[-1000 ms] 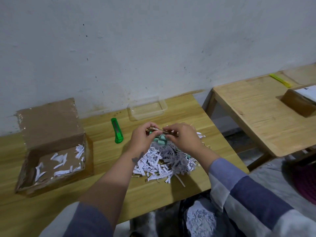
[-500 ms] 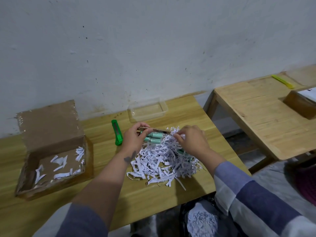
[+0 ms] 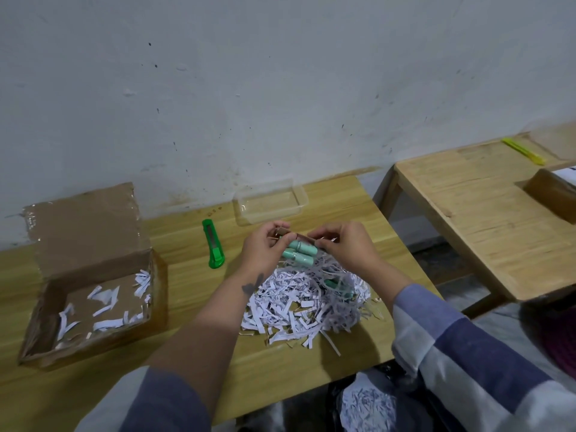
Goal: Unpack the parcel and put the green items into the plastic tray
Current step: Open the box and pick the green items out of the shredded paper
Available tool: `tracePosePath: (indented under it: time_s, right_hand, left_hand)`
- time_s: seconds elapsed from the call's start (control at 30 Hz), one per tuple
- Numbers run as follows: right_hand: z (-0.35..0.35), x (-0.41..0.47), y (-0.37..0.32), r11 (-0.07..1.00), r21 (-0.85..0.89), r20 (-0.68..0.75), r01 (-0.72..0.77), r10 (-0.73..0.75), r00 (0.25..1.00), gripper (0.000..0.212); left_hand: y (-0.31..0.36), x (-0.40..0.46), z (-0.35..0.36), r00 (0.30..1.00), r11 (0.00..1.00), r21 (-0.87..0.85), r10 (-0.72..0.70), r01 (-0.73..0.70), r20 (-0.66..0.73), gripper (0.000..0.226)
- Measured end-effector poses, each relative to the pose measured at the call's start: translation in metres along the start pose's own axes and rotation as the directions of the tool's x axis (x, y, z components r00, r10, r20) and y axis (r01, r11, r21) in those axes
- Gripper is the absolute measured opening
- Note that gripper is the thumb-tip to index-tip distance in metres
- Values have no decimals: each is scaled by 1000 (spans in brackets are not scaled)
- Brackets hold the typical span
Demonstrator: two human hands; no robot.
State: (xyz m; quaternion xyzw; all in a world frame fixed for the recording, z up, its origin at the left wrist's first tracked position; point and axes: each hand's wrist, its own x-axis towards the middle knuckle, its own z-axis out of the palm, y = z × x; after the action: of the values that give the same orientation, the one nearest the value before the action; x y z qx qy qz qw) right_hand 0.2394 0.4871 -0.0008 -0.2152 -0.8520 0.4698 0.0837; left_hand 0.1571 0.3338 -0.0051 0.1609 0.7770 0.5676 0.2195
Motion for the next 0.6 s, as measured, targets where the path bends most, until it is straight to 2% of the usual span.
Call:
tracePosePath:
  time_s: [0.1, 0.2, 0.3, 0.37, 0.47, 0.6]
  right_hand:
    - [-9, 12, 4, 997, 42, -31, -61, 62, 998, 19]
    - [-18, 29, 17, 982, 84, -141, -168, 178, 974, 17]
    - [-26, 54, 35, 937, 151, -286, -316, 347, 893, 14]
    - [-26, 70, 44, 903, 170, -327, -394, 429, 842, 14]
    - [-19, 89, 54, 857, 193, -325, -478, 515, 793, 14]
    - [-4, 107, 62, 814, 224, -314, -535, 580, 751, 15]
  left_hand:
    - [0, 6, 10, 999, 998, 59, 12, -10, -31, 48]
    - [-8, 3, 19, 999, 955, 295, 38, -39, 9, 56]
    - [-28, -4, 27, 980, 796, 589, 27, -140, 196, 59]
    - [-41, -6, 31, 952, 683, 696, -2, -221, 305, 57]
    - [-58, -9, 34, 930, 566, 774, -34, -285, 367, 52]
    - [-73, -10, 30, 923, 494, 811, -38, -315, 382, 52]
